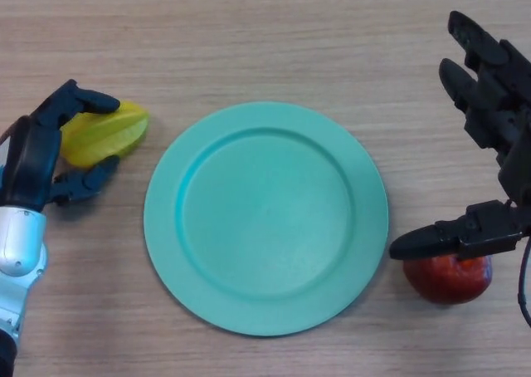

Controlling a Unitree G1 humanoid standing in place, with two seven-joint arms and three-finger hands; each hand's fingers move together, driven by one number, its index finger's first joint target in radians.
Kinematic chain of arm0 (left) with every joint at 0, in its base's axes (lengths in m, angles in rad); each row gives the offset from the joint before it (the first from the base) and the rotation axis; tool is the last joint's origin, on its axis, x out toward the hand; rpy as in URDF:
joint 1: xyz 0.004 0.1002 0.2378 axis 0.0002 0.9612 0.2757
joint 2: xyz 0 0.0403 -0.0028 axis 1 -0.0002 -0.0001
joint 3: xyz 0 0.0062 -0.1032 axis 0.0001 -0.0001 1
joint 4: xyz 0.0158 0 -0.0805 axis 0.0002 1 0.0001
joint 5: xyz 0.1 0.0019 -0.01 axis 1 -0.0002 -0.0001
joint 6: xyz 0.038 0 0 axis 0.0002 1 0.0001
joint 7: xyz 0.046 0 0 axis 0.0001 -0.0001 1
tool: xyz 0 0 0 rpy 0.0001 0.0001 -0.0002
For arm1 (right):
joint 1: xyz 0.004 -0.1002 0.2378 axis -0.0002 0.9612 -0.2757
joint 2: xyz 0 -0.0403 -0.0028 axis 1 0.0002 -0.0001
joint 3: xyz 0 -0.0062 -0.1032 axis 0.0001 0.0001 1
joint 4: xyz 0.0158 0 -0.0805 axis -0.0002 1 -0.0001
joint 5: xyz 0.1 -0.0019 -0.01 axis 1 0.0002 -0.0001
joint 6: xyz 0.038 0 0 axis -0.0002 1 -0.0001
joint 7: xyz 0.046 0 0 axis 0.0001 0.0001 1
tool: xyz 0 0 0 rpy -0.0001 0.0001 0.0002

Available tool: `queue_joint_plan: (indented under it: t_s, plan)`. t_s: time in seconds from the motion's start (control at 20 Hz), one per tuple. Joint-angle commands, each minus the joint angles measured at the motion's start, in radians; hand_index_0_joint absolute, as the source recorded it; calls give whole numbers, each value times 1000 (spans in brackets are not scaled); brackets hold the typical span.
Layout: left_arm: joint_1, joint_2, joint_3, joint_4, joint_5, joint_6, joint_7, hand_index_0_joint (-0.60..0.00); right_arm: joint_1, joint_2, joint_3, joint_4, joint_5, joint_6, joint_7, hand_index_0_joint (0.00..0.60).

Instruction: Pick up the yellow starfruit and place it on the plate

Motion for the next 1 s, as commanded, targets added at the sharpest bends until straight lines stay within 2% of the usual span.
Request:
queue_joint_plan:
  t_s: [0.05, 0.15, 0.2, 0.3, 0.35, 0.5, 0.55, 0.65, 0.8, 1.0]
  plan:
    - [2, 56, 79, -178, -101, -33, -52, -600, -23, -16, -42, -51, 27, -109, -11, 0]
    - [37, 59, 94, -313, -76, 10, -30, -600, -26, -14, -47, -57, 38, -99, -8, 0]
    - [50, 52, 94, -374, -86, 27, -46, -600, -25, -14, -46, -59, 41, -94, -9, 0]
    - [98, 7, 95, -581, -197, 115, -143, -600, -29, -17, -43, -59, 36, -87, -9, 0]
    - [131, -27, 88, -718, -280, 191, -204, -600, -39, -19, -38, -53, 27, -87, -10, 0]
    - [189, -94, 23, -936, -269, 265, -271, -600, -41, -18, -36, -50, 19, -85, 0, 0]
    - [220, -131, -12, -1009, -283, 312, -307, -600, -42, -20, -39, -54, 24, -74, 4, 0]
    - [260, -180, -63, -1101, -336, 405, -356, -600, -43, -23, -40, -48, 13, -83, 10, 0]
    - [297, -217, -124, -1088, -333, 436, -369, -600, -37, -20, -42, -42, 8, -100, 7, 0]
    - [325, -227, -167, -987, -248, 431, -369, -600, -31, -20, -44, -43, 9, -88, 11, 0]
